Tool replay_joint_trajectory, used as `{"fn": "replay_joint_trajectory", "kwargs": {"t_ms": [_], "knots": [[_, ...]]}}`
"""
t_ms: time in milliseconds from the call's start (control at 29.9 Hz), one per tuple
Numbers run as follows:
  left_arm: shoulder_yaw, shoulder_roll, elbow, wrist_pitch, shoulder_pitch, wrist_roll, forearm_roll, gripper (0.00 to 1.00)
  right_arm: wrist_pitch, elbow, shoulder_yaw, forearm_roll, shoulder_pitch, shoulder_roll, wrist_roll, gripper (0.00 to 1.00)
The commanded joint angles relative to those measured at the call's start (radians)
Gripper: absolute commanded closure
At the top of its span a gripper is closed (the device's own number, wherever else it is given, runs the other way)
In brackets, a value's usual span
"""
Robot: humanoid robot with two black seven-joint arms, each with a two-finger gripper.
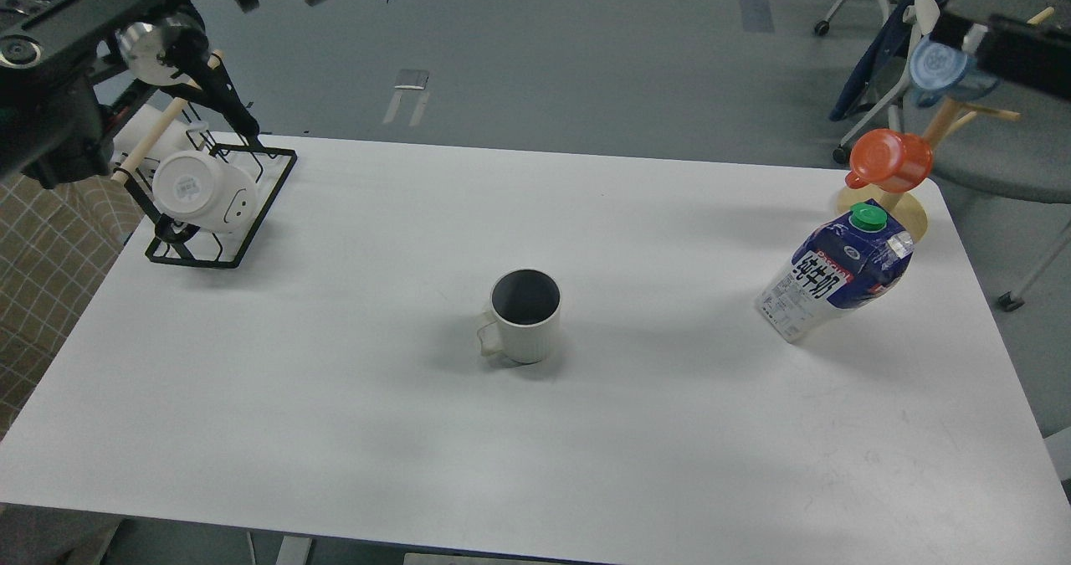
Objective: Place cup and milk with both arms
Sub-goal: 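Raise the left arm away and bring the right gripper to the milk carton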
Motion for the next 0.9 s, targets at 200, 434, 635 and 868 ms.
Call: {"fn": "replay_joint_trajectory", "kwargs": {"t_ms": [200,434,635,868], "knots": [[-0.005,-0.002,0.0,0.0,0.017,0.0,-0.001,0.02,-0.546,-0.018,-0.064,-0.321,-0.359,-0.071,0.0,0.0],[-0.003,-0.003,-0.002,0.0,0.025,0.0,-0.001,0.02,-0.546,-0.11,-0.062,-0.355,-0.437,0.041,0.0,0.0],[-0.003,-0.005,-0.002,0.0,0.026,0.0,-0.001,0.02,-0.546,-0.167,-0.053,-0.361,-0.45,0.165,0.0,0.0],[-0.003,-0.005,-0.002,0.0,0.028,0.0,-0.001,0.02,-0.546,-0.242,-0.047,-0.383,-0.456,0.289,0.0,0.0]]}}
